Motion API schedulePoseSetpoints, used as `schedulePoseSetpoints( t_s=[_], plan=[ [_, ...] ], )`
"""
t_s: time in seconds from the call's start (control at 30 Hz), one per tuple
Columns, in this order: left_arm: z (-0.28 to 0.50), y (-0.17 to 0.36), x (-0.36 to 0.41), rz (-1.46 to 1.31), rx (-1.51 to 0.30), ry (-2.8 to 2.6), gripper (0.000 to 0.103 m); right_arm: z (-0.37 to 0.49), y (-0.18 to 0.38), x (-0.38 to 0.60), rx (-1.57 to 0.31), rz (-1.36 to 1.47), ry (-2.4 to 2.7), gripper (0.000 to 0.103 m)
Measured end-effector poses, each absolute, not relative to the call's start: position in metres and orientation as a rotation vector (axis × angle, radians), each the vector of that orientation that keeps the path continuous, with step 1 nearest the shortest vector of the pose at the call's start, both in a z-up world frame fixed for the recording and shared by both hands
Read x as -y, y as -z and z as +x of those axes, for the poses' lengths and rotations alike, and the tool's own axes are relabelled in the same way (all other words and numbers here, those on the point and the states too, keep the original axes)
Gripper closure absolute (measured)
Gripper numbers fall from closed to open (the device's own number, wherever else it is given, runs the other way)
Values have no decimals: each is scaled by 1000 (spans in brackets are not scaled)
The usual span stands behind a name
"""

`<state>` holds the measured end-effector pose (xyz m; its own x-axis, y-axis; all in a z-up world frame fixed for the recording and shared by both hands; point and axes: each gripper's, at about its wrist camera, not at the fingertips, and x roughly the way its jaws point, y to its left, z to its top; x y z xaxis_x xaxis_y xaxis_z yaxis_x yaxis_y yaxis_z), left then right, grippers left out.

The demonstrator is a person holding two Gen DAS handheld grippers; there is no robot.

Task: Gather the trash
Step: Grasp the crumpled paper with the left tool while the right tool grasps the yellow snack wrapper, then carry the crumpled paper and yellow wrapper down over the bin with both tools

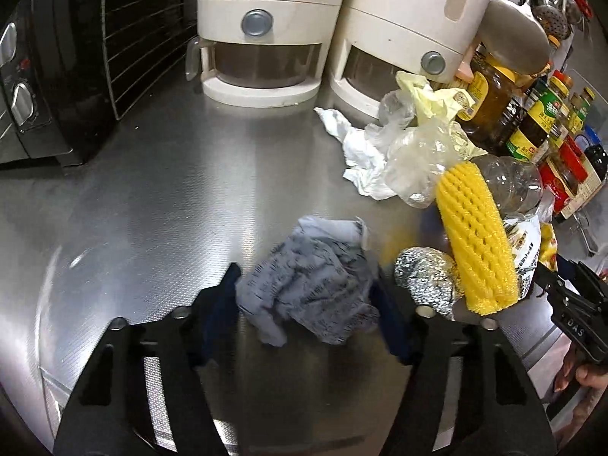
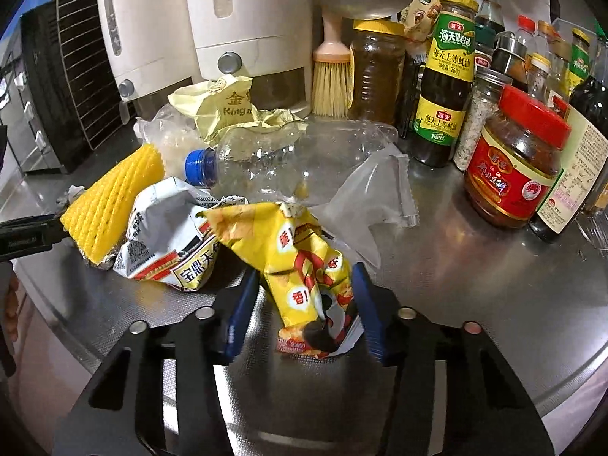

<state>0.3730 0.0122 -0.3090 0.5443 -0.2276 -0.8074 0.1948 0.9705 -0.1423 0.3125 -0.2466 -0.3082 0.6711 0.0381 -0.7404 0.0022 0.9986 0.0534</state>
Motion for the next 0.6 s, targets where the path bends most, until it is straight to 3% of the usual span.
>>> schedulePoseSetpoints(
  t_s=[0.2,0.6],
  plan=[
    [368,304,-10,-30,-960,242,49,306,305,246,-838,51,-22,78],
    [300,273,-22,-30,-911,248,50,254,282,243,-823,113,-33,79]
  ],
)
